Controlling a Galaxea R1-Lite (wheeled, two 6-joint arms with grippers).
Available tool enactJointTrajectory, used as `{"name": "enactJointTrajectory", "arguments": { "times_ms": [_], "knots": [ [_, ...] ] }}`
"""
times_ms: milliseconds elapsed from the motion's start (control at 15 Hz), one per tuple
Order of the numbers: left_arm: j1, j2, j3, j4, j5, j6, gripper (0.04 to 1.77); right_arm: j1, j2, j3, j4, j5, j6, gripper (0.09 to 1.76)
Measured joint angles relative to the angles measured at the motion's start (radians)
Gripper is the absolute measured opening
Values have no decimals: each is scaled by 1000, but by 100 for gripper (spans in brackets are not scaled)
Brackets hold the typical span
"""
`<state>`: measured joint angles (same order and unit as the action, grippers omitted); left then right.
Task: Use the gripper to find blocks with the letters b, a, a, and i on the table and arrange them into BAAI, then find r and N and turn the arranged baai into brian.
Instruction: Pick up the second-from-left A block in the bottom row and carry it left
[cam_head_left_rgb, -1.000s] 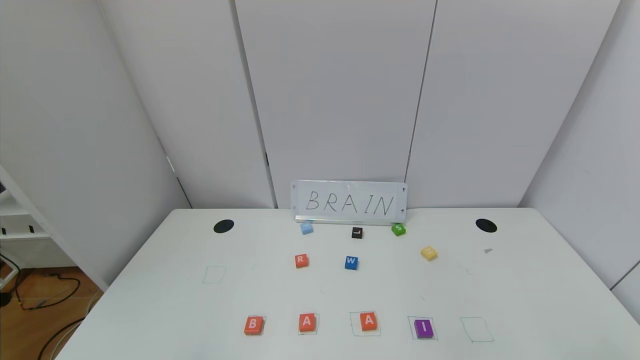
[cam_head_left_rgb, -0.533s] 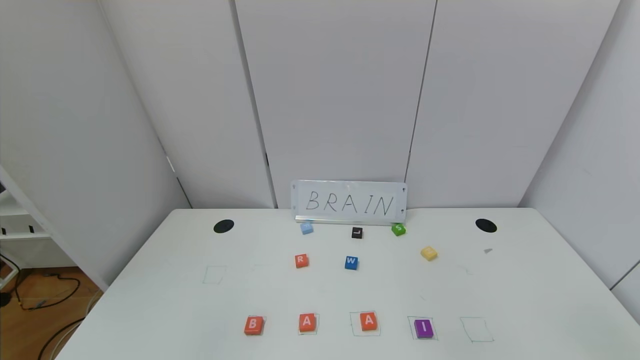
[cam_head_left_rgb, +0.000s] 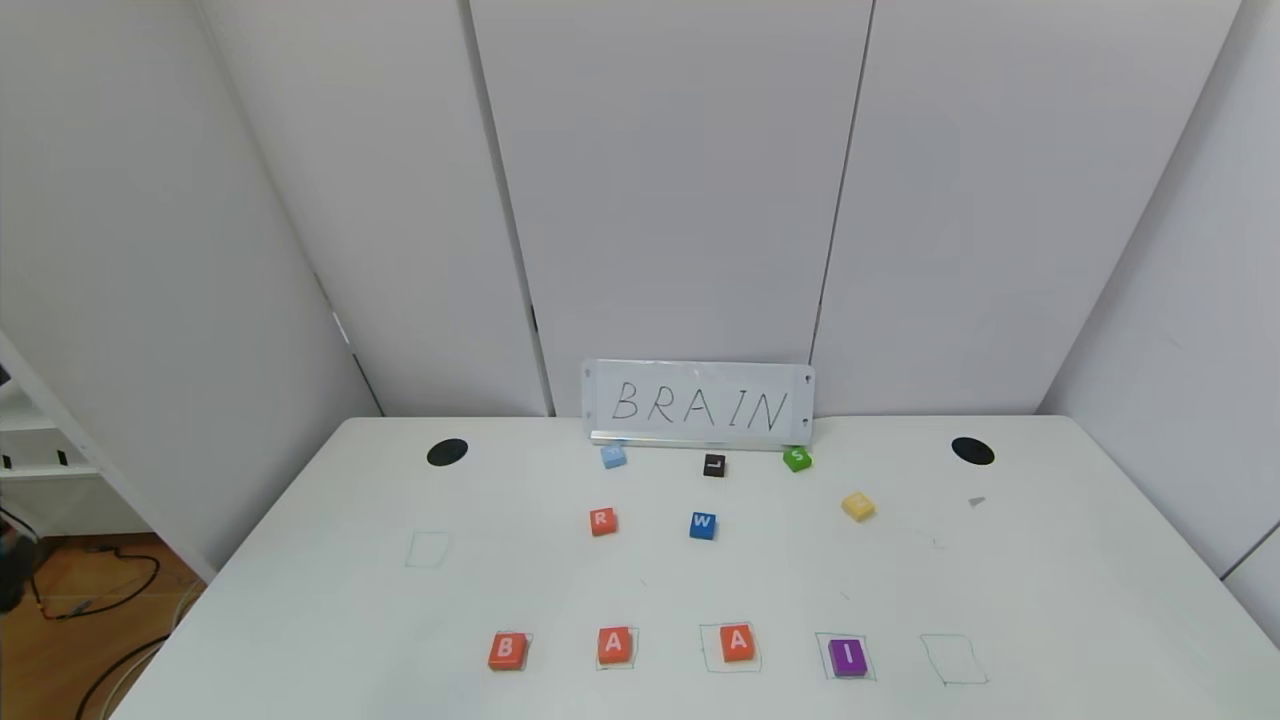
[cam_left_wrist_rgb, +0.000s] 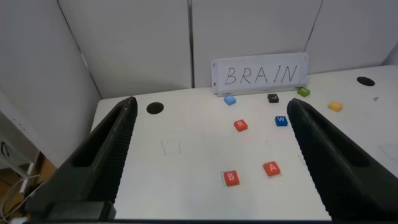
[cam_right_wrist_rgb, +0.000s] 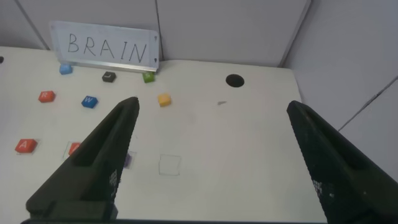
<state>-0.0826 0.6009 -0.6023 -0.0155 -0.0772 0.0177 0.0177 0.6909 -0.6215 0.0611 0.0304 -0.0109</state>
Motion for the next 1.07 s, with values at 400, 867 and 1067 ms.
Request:
{"name": "enactJointTrajectory", "arguments": {
  "times_ms": [400, 867, 1067],
  "knots": [
    [6, 278, -201, 19, 13, 0, 172, 0, 263, -165, 12, 9, -46, 171],
    [1, 555, -345, 132, 58, -1, 172, 51, 557, -341, 11, -34, -51, 171],
    [1, 675, -387, 140, 65, -11, 172, 109, 682, -394, -3, -133, -1, 171]
  ]
}}
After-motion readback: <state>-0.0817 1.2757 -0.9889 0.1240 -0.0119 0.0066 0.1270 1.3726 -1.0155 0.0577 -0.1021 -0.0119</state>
